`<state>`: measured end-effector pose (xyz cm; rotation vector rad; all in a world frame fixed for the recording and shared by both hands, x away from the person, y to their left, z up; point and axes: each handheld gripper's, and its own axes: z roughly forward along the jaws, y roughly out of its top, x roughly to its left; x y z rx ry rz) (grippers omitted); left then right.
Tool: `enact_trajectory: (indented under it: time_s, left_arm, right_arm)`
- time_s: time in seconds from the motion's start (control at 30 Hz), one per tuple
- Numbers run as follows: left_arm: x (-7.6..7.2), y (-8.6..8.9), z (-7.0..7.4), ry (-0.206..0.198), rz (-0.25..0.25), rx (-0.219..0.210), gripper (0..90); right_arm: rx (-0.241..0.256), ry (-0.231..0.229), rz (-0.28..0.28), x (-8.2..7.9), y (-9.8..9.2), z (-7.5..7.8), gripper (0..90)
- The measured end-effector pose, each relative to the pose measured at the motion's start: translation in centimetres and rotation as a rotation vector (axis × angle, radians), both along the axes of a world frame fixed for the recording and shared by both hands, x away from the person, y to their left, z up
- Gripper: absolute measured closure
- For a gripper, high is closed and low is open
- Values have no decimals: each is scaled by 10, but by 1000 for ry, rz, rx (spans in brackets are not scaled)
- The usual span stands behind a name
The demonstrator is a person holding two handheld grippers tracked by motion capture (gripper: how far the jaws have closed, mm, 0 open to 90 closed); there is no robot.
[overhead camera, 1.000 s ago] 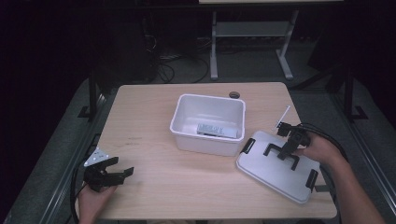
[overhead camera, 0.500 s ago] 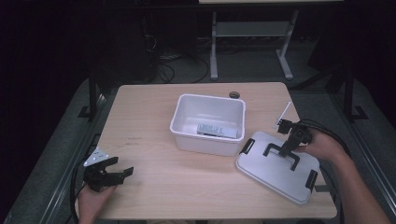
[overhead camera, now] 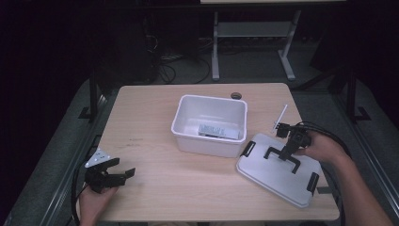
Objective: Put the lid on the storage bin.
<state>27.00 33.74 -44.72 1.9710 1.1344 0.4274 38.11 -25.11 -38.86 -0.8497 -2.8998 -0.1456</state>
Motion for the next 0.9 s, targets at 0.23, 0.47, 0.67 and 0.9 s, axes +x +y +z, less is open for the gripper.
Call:
enact_trajectory:
  time_s: [0.23,0.47,0.67,0.9]
  left_arm:
    - [0,0,0,2,1,-2,163]
    - [0,0,0,1,0,-1,163]
    - [0,0,0,0,2,-3,163]
    - [0,0,0,2,2,-2,163]
  right_arm:
    - [-11,12,7,-1,1,0,824]
    - [-18,1,14,-4,1,2,844]
    - [-29,1,23,-6,1,4,846]
    - [-28,-9,34,-8,-1,9,846]
